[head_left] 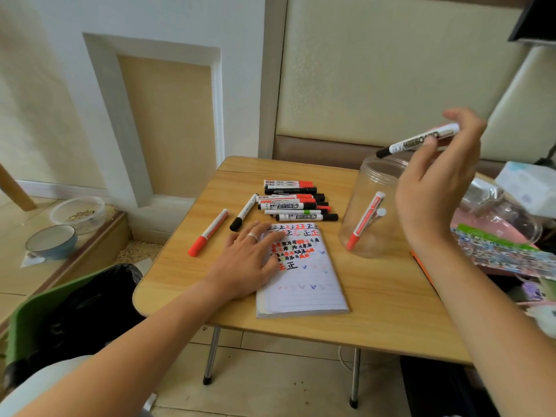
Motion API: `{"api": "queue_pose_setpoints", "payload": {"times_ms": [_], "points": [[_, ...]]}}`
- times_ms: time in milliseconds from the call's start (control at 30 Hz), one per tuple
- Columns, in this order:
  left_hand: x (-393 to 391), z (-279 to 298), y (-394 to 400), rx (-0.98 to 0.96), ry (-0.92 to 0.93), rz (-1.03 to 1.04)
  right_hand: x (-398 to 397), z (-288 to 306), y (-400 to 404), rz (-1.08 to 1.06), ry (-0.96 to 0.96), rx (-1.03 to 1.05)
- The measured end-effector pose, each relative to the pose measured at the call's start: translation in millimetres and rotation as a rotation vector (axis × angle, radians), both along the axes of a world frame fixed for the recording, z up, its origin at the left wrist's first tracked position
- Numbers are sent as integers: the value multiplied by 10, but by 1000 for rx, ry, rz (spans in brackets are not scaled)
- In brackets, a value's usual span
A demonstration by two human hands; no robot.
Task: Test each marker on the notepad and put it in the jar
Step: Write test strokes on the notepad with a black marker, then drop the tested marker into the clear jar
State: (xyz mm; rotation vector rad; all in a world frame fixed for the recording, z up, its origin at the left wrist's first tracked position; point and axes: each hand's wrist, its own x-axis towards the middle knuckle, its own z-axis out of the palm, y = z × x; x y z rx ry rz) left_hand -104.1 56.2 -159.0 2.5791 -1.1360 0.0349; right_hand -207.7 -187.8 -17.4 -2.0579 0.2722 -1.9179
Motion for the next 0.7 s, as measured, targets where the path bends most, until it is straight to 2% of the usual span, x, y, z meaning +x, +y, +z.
{"api": "queue_pose_setpoints", "payload": {"times_ms": [67, 167, 233, 433, 600, 700], "points": [[9, -10, -3, 9, -5, -5, 38, -6, -34, -6, 172, 17], [21, -18, -4, 24, -13, -10, 127, -52, -96, -88, 647, 18], [24, -17, -9, 41, -18, -15, 160, -60, -102, -155, 831, -40], [12, 20, 7, 30, 30, -49, 252, 34, -138, -285, 1074, -143], [46, -43, -1, 7, 18, -33, 275, 38, -102, -246, 1055, -110], [44, -40, -7, 11, 18, -34, 268, 41, -111, -292, 1160, -166]]}}
